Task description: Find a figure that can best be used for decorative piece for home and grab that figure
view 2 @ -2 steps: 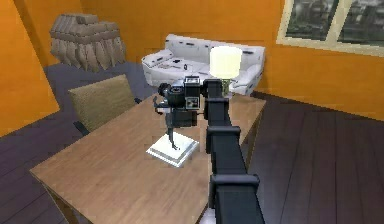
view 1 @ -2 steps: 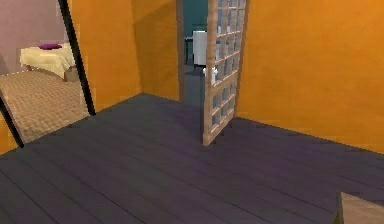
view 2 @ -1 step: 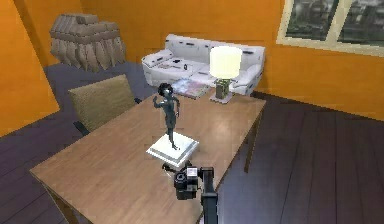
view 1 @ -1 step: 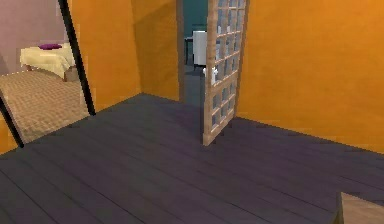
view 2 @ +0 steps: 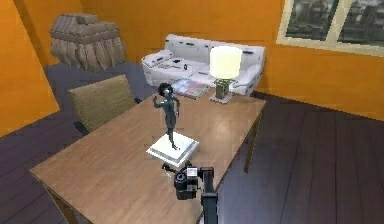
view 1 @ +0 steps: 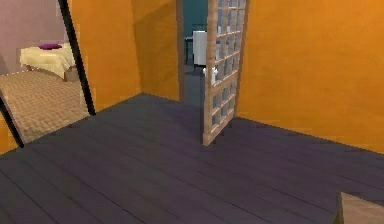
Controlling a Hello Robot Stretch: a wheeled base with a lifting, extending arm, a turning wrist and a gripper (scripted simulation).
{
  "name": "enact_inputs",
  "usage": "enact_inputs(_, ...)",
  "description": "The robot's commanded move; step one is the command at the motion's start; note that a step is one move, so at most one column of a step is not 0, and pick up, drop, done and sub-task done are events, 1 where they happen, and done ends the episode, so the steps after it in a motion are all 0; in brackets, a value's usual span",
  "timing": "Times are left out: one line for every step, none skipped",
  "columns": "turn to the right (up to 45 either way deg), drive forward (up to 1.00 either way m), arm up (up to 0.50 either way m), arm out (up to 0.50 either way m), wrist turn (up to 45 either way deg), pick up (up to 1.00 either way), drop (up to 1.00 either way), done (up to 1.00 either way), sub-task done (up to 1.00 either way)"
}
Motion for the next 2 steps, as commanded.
enact_inputs(0.0,0.0,0.1,0.0,0.0,0.0,0.0,0.0,0.0)
enact_inputs(0.0,0.0,0.0,0.0,0.0,0.0,0.0,1.0,0.0)
